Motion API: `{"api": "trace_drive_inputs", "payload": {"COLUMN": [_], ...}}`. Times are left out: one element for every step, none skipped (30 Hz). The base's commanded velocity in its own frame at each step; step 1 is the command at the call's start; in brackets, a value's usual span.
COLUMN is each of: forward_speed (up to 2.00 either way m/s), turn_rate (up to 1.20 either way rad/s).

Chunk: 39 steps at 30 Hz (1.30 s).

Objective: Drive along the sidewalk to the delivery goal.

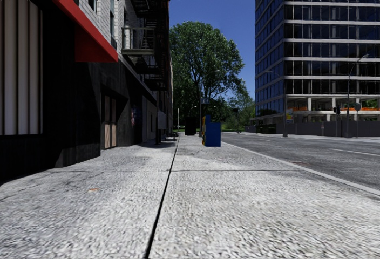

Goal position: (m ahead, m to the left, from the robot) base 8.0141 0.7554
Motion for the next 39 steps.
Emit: {"api": "trace_drive_inputs", "payload": {"forward_speed": [2.0, 2.0, 2.0, 2.0, 2.0, 2.0, 2.0, 2.0, 2.0, 2.0, 2.0, 2.0, 2.0, 2.0, 2.0, 2.0, 2.0, 2.0, 2.0, 2.0, 2.0, 2.0, 2.0, 2.0, 2.0, 2.0, 2.0, 2.0, 2.0, 2.0, 2.0, 2.0, 2.0, 2.0, 2.0, 2.0, 2.0, 2.0, 2.0], "turn_rate": [0.0, 0.0, 0.0, 0.0, 0.0, 0.0, 0.1, 0.16, 0.17, 0.17, 0.18, 0.18, 0.18, 0.18, 0.18, 0.18, 0.18, 0.18, 0.18, 0.18, 0.18, 0.18, 0.18, 0.01, 0.01, 0.0, 0.0, 0.0, 0.0, 0.0, 0.0, 0.0, 0.0, 0.0, 0.0, 0.0, 0.0, 0.0, 0.0]}}
